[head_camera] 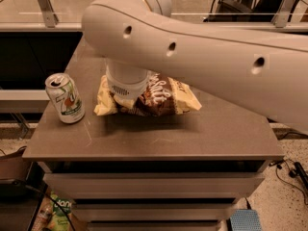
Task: Move brown chip bag near 7up can
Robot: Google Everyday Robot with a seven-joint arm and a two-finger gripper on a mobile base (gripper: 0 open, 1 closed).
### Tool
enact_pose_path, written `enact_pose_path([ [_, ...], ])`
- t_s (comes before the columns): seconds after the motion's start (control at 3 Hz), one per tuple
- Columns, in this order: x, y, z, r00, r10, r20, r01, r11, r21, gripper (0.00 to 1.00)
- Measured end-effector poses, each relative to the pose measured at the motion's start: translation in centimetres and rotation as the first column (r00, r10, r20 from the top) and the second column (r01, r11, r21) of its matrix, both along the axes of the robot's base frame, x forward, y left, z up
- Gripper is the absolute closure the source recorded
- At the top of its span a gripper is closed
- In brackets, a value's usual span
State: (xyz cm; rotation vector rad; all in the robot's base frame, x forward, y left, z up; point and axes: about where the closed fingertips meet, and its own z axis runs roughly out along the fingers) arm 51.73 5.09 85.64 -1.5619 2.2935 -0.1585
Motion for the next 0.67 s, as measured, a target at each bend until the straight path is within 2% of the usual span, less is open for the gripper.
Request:
enact_pose_path([
  [0.67, -0.14, -0.09, 0.33, 1.0, -0.001, 0.007, 0.001, 1.0, 0.0, 0.12],
])
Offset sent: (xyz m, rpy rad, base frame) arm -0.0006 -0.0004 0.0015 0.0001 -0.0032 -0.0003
